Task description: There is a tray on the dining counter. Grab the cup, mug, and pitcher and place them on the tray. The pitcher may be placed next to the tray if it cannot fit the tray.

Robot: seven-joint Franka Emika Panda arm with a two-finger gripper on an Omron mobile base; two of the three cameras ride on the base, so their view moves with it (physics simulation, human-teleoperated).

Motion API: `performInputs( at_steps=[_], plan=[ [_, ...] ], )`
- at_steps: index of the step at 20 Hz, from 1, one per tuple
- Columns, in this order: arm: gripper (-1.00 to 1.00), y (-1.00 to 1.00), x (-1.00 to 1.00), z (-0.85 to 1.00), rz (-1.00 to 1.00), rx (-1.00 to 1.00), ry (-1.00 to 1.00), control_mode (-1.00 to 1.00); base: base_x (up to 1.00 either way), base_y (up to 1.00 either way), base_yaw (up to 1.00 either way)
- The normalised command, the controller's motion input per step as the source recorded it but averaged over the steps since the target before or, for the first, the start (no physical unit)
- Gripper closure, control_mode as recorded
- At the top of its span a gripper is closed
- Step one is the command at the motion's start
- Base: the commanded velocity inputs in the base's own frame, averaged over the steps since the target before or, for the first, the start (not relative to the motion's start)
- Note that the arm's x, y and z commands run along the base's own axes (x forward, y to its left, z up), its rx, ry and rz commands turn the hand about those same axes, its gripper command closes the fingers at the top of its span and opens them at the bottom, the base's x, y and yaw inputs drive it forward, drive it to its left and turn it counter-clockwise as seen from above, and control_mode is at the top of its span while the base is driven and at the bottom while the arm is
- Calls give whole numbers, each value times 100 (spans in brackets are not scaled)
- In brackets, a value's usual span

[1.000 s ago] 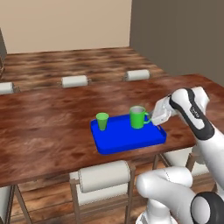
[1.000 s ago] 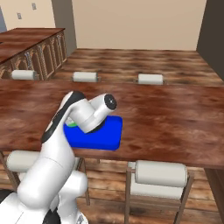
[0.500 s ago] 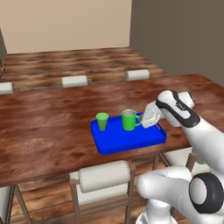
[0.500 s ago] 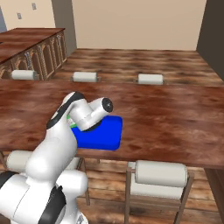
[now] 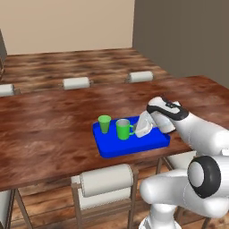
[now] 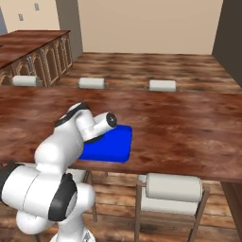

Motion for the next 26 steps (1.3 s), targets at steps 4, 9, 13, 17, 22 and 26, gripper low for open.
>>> performInputs(
  at_steps=[4, 9, 13, 17, 22, 26],
  plan=[
    [100, 22, 33, -38, 3, 0, 0, -100, 0, 0, 0],
    [100, 17, 32, -34, 3, 0, 0, -100, 0, 0, 0],
    [100, 16, 31, -29, 3, 0, 0, -100, 0, 0, 0],
    [100, 17, 30, -21, 3, 0, 2, -100, 0, 0, 0],
    [100, 17, 32, -26, 4, 0, 4, -100, 0, 0, 0],
    [100, 15, 38, -30, 4, 0, 4, -100, 0, 0, 0]
  ],
)
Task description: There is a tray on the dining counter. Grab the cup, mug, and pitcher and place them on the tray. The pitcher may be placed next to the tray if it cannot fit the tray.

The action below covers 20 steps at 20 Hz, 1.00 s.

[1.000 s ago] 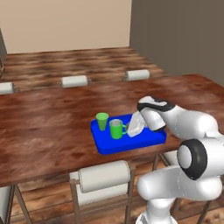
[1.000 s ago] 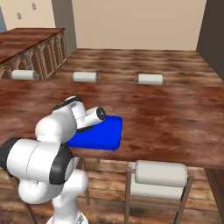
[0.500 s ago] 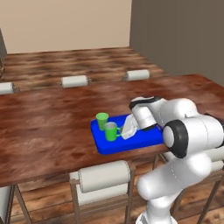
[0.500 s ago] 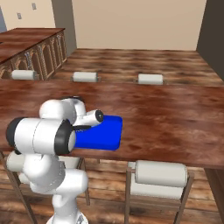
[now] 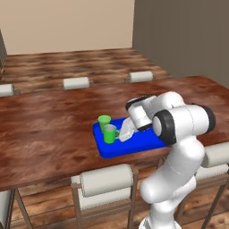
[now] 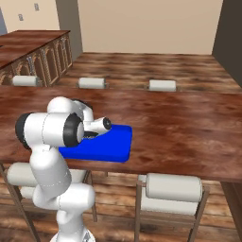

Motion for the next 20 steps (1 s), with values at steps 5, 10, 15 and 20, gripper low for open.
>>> performInputs(
  at_steps=[5, 10, 15, 20],
  plan=[
    [100, 8, 10, -11, 6, 0, 5, -100, 0, 0, 0],
    [100, 0, 0, 0, 1, 0, 0, -100, 0, 0, 0],
    [100, 0, 0, 0, 0, 0, 0, -100, 0, 0, 0],
    [-100, 0, 0, 0, 0, 0, 0, -100, 0, 0, 0]
  ],
)
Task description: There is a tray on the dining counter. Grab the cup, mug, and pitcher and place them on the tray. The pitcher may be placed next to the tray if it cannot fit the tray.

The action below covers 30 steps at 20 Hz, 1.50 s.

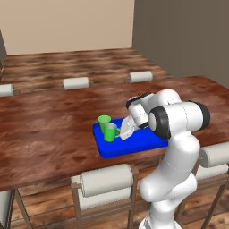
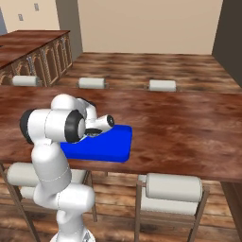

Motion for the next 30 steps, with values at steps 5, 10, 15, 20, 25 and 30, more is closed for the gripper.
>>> performInputs(
  at_steps=[5, 10, 15, 20, 25, 30],
  plan=[
    [-100, 0, 0, 0, 0, 0, 0, -100, 0, 0, 0],
    [-100, 0, 0, 0, 0, 0, 0, -100, 0, 0, 0],
    [-100, -6, 0, 2, 2, 1, 0, -100, 0, 0, 0],
    [-100, -6, -7, 36, 3, 0, 0, -100, 0, 0, 0],
    [-100, -8, -26, 77, 0, 0, 0, -100, 0, 0, 0],
    [-100, -15, -51, 76, -3, 0, 2, -100, 0, 0, 0]
  ],
)
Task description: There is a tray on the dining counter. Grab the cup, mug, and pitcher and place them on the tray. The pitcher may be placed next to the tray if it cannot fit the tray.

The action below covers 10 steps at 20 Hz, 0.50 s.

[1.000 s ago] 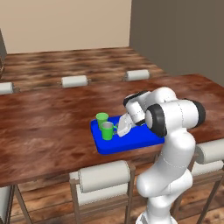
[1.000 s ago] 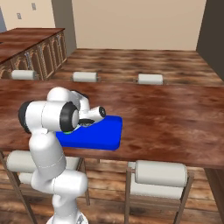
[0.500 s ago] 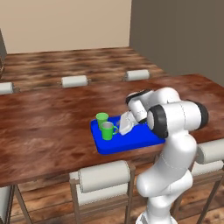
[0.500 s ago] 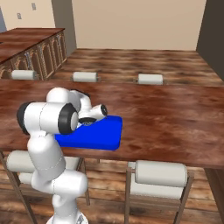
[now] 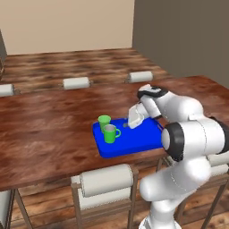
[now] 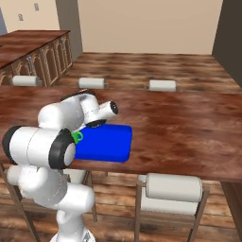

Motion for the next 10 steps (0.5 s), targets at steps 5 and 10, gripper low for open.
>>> performInputs(
  at_steps=[5, 10],
  plan=[
    [-100, -9, -57, 72, -20, 0, 10, -100, 0, 0, 0],
    [-100, -4, -59, 62, -30, -3, 18, -100, 0, 0, 0]
  ],
)
